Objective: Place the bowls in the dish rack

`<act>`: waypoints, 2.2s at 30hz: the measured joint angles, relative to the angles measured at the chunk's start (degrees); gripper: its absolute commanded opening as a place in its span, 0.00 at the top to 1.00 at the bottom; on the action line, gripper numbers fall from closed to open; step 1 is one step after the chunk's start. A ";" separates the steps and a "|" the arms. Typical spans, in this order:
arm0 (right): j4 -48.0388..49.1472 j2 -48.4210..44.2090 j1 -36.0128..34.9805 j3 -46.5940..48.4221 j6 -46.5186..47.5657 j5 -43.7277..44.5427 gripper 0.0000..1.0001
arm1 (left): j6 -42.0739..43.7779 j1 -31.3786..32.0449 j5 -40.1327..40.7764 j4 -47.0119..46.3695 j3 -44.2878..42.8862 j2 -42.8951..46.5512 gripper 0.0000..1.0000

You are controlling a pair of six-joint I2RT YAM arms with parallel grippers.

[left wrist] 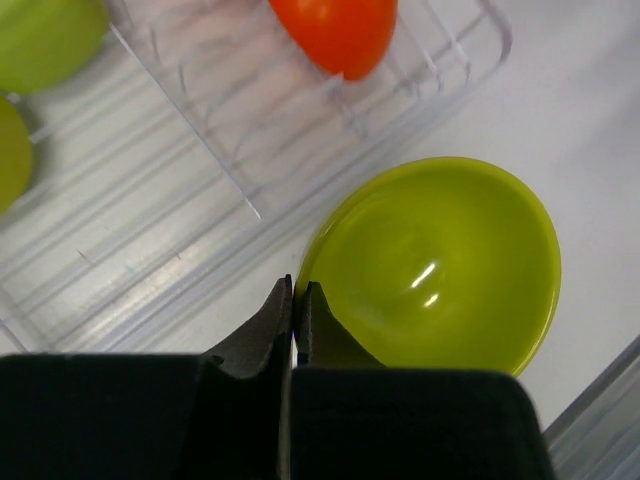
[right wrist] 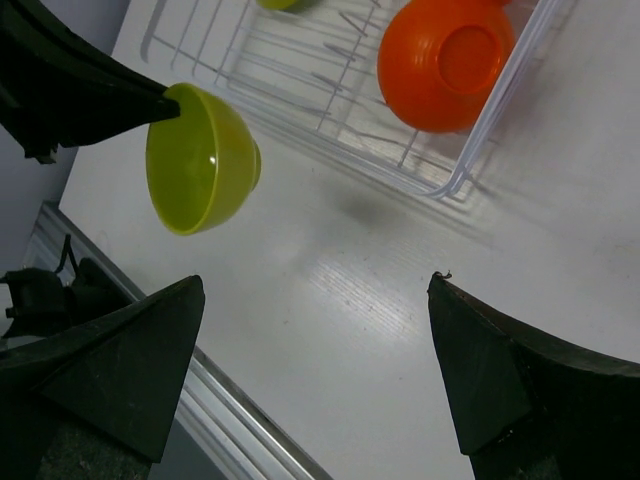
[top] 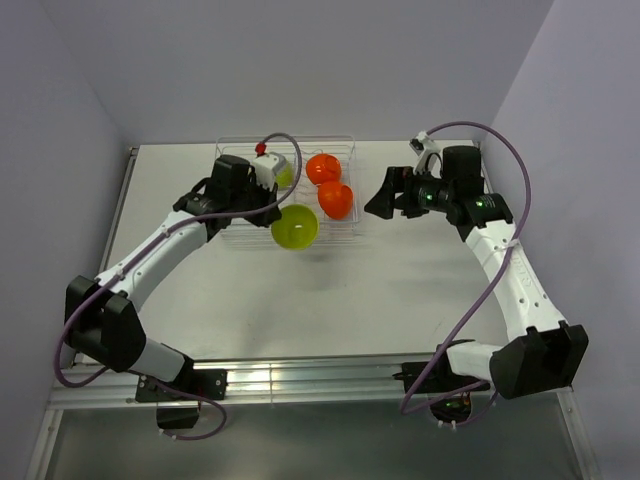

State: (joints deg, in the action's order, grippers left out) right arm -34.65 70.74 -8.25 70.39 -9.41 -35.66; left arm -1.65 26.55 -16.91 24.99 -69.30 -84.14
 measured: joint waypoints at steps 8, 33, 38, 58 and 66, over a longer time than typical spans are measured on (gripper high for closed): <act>5.03 -0.09 -2.47 0.13 -4.42 2.89 0.04 | -5.35 6.23 10.86 0.55 -10.21 -0.26 1.00; 5.03 11.39 -16.57 7.91 -2.73 18.08 0.33 | -5.01 13.60 24.46 2.71 -12.09 -3.04 1.00; 5.01 12.96 -18.01 8.79 -2.21 19.85 0.36 | -5.03 13.92 24.72 2.71 -12.13 -3.08 1.00; 2.84 17.88 -22.23 10.36 0.37 26.08 1.00 | -5.27 14.56 24.13 2.10 -13.53 -3.74 0.98; 2.40 18.27 -22.25 10.36 0.61 25.90 1.00 | -4.96 14.78 22.84 2.29 -13.90 -3.72 0.35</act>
State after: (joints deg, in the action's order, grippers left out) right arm -32.25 89.01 -30.50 80.75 -8.80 -9.76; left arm -6.61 41.32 5.93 27.29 -83.20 -87.85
